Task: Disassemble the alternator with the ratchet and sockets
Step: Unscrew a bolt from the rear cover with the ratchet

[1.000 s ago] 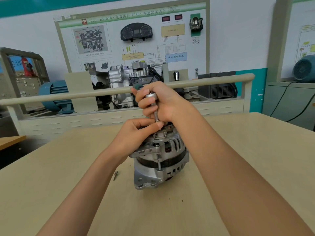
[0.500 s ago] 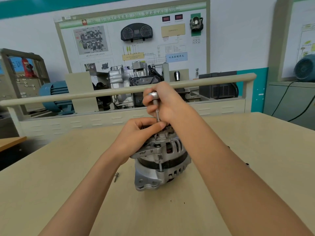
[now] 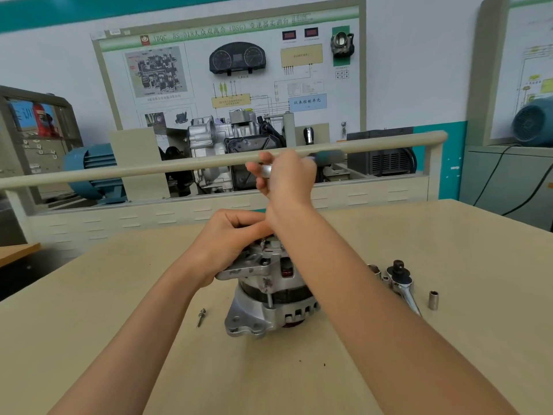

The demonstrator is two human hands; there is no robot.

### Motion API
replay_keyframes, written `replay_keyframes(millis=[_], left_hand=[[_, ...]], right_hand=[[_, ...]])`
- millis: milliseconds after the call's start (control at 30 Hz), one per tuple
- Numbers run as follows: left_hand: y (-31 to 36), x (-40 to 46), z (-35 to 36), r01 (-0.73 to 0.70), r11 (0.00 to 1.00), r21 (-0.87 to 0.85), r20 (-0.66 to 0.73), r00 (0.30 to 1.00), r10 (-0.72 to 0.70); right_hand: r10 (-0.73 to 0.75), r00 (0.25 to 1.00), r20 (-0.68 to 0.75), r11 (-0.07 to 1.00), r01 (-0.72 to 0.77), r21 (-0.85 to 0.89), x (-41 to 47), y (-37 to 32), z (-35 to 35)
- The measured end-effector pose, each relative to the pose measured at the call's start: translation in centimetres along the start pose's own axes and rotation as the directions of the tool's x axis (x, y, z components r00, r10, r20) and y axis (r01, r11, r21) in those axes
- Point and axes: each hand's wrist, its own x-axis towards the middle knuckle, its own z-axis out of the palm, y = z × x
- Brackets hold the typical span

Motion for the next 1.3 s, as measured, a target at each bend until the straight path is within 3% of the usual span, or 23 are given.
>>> replay_keyframes(millis=[67, 133, 200, 267, 333, 400, 533, 600, 700, 800, 900, 967, 1000, 1067, 1300], left_hand=[[-0.2, 0.0, -0.1, -0.01, 1.0, 0.016, -0.007, 1.0, 0.01], [-0.3, 0.0, -0.1, -0.017, 1.0, 0.021, -0.013, 1.0, 0.018], [-0.2, 0.0, -0.1, -0.012, 1.0, -0.016, 0.001, 1.0, 0.012], [-0.2, 0.1, -0.2, 0.005, 0.999, -0.05, 0.029, 1.0, -0.003], [-0.3, 0.1, -0.3, 0.019, 0.998, -0.065, 0.038, 0.999, -0.016], [-0.4, 0.1, -0.4, 0.022, 0.998, -0.065, 0.05, 0.999, -0.019], [-0.3, 0.1, -0.4, 0.041, 0.997, -0.063, 0.056, 0.998, -0.037], [-0.3, 0.0, -0.3, 0.029, 0.996, -0.082, 0.041, 0.999, -0.026], [-0.4, 0.0, -0.2, 0.007, 0.996, -0.09, 0.006, 1.0, -0.006], [-0.3, 0.1, -0.1, 0.011, 0.996, -0.084, -0.016, 1.0, -0.012], [-0.3, 0.0, 0.0, -0.001, 0.996, -0.087, -0.017, 1.0, 0.0], [-0.3, 0.0, 0.0, -0.008, 0.996, -0.092, -0.021, 1.0, 0.006], [-0.3, 0.0, 0.1, -0.01, 0.996, -0.087, -0.023, 1.0, 0.008], [-0.4, -0.1, 0.1, -0.014, 0.997, -0.077, -0.028, 1.0, 0.012], [-0.6, -0.2, 0.0, -0.039, 0.997, -0.06, 0.004, 0.999, 0.039]], right_hand=[[-0.138, 0.988, -0.069, 0.989, 0.14, 0.035, -0.2, 0.7, 0.3], [-0.131, 0.99, -0.058, 0.99, 0.134, 0.045, -0.2, 0.8, 0.4], [0.002, 1.0, -0.005, 1.0, -0.002, -0.007, 0.2, 0.2, 0.2], [0.225, 0.969, 0.101, 0.974, -0.221, -0.053, 1.0, -0.8, -0.3], [0.436, 0.86, 0.263, 0.898, -0.435, -0.065, 1.7, -1.6, -0.9], [0.553, 0.734, 0.393, 0.823, -0.555, -0.121, 2.1, -2.1, -1.3], [0.657, 0.576, 0.487, 0.738, -0.622, -0.259, 2.5, -2.2, -1.2], [0.652, 0.537, 0.536, 0.739, -0.609, -0.289, 2.3, -2.2, -1.1], [0.59, 0.576, 0.566, 0.784, -0.576, -0.231, 1.6, -2.1, -1.3], [0.518, 0.689, 0.506, 0.829, -0.551, -0.097, 1.1, -2.3, -1.5], [0.361, 0.888, 0.285, 0.929, -0.37, -0.025, 0.6, -1.6, -1.0], [0.084, 0.996, 0.043, 0.995, -0.082, -0.053, 0.2, -0.6, -0.4], [-0.053, 0.997, -0.052, 0.996, 0.049, -0.078, 0.0, -0.1, -0.2], [-0.165, 0.98, -0.114, 0.982, 0.152, -0.115, 0.0, 0.4, 0.1], [-0.052, 0.997, -0.052, 0.995, 0.048, -0.087, -0.3, -0.2, -0.4]])
